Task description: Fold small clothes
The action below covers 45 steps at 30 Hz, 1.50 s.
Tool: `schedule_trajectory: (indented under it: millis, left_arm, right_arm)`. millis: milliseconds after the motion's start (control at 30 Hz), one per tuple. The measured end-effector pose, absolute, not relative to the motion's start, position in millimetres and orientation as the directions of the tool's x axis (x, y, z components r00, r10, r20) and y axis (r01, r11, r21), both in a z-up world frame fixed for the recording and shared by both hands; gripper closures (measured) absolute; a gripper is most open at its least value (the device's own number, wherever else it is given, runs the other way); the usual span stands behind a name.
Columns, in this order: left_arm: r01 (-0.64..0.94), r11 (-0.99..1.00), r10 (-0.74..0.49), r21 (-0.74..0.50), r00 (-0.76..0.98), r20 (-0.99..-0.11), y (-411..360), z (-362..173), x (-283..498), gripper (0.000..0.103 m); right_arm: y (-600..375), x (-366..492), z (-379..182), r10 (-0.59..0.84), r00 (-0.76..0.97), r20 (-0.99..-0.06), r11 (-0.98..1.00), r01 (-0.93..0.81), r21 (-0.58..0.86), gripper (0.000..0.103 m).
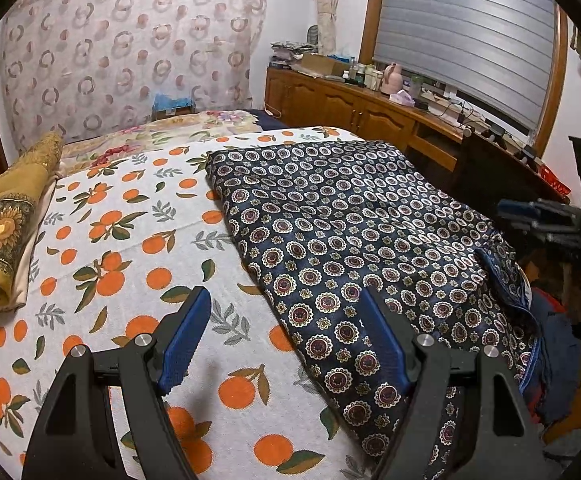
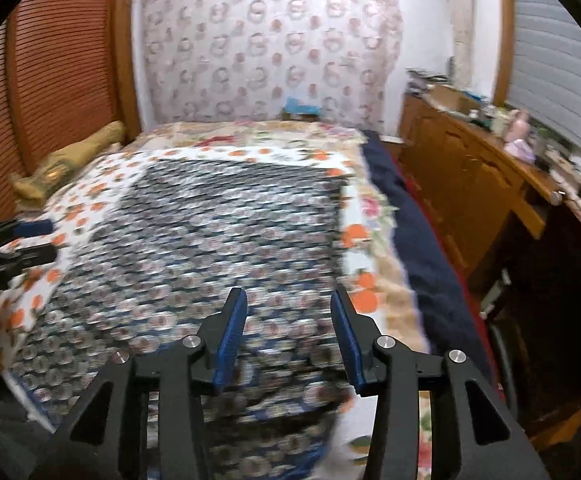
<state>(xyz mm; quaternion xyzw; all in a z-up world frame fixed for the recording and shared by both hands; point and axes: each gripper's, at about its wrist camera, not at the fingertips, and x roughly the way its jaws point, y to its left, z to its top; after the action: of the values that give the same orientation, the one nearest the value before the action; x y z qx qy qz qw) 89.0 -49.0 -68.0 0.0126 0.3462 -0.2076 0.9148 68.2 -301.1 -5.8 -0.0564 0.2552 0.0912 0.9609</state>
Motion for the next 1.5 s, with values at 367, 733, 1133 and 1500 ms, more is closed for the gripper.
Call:
schedule_trajectory:
  millis: [367, 733, 1133, 1500]
  left_arm:
    - [0.39, 0.911, -0.379, -0.132, 0.667, -0.641, -49, -73, 87, 0.026]
    - [0.41, 0.904, -0.384, -0.12, 0.656, -0.65, -60, -74, 87, 0.026]
    - [0.428, 0.897, -0.38, -0.107, 0.625, -0.681, -71, -82, 86, 0.026]
    - [0.432, 0.898, -0.345, -0.083, 0.574, -0.743, -79, -99, 91, 0.026]
  right_arm:
    - [-265, 67, -37, 0.183, 0.738, -0.65, 0.938, -0.329, -0.11, 0.072]
    - [-298, 44, -28, 0.155, 0.725, -0.671, 0.93, -0.337, -0.148, 0.1]
    - [-255, 70, -36, 0.2, 0.741, -0.641, 0.935, -0.34, -0.1, 0.057]
    - [-291, 37, -34, 0.148, 0.744, -0.651, 0.935, -0.32, -0.152, 0.1]
